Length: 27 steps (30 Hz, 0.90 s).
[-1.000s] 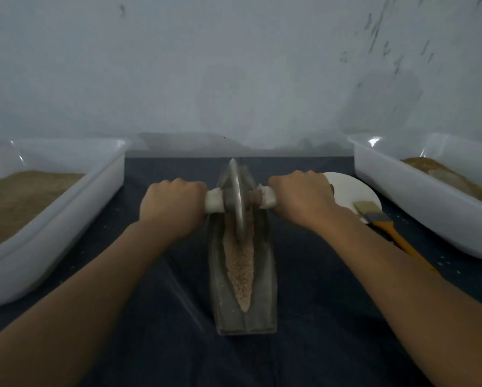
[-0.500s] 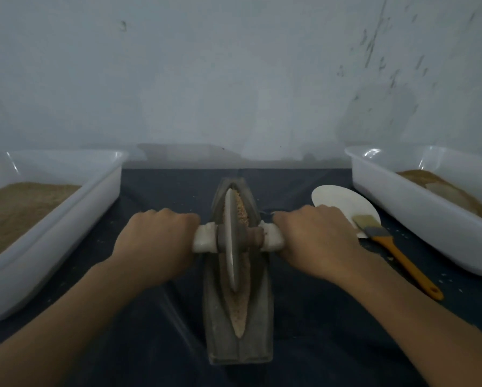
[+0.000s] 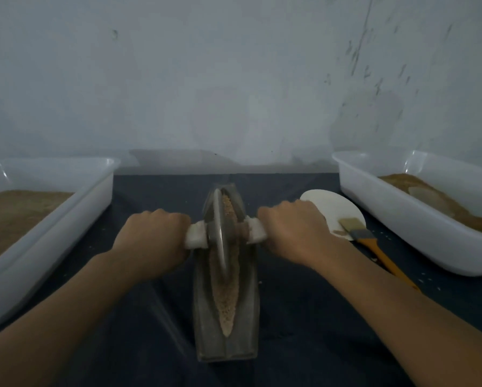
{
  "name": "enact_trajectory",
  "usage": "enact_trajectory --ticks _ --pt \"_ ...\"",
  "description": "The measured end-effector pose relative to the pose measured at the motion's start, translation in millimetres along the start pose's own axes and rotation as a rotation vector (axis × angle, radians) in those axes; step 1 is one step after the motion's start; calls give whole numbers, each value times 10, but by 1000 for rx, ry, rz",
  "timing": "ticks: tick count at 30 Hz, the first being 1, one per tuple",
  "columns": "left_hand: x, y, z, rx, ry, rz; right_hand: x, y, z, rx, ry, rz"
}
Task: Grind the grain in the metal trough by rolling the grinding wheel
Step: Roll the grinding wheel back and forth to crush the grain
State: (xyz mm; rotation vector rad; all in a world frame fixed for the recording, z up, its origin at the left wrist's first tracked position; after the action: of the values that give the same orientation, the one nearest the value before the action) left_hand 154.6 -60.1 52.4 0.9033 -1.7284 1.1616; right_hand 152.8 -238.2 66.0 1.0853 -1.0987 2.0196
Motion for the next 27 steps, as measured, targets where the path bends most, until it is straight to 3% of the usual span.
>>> enact_trajectory --ticks 3,9,17,24,27 --pt "119 205 75 -74 30 -86 166 339 -97 45 -42 27" --pt "200 213 99 -42 -93 94 105 373 -38 -5 -56 35" --pt "7 -353 -7 14 -94 191 -240 -212 220 -179 -56 52" --pt "16 210 -26 65 -5 34 244 141 -126 14 68 130" --pt "237 468 69 -7 -44 92 425 395 -179 -5 46 185"
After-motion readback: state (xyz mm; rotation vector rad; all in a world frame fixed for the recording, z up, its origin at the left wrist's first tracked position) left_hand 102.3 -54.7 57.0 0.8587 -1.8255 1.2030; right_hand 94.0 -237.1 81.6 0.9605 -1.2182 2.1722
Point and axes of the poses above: each hand's wrist, its own y-axis away from the middle knuckle, its own x-axis out of the back of the hand, z = x × y, the point moved 9 cm from there along -y, towards the middle knuckle, and after that the axes turned 1 degree about y, right-handed, at the moved point
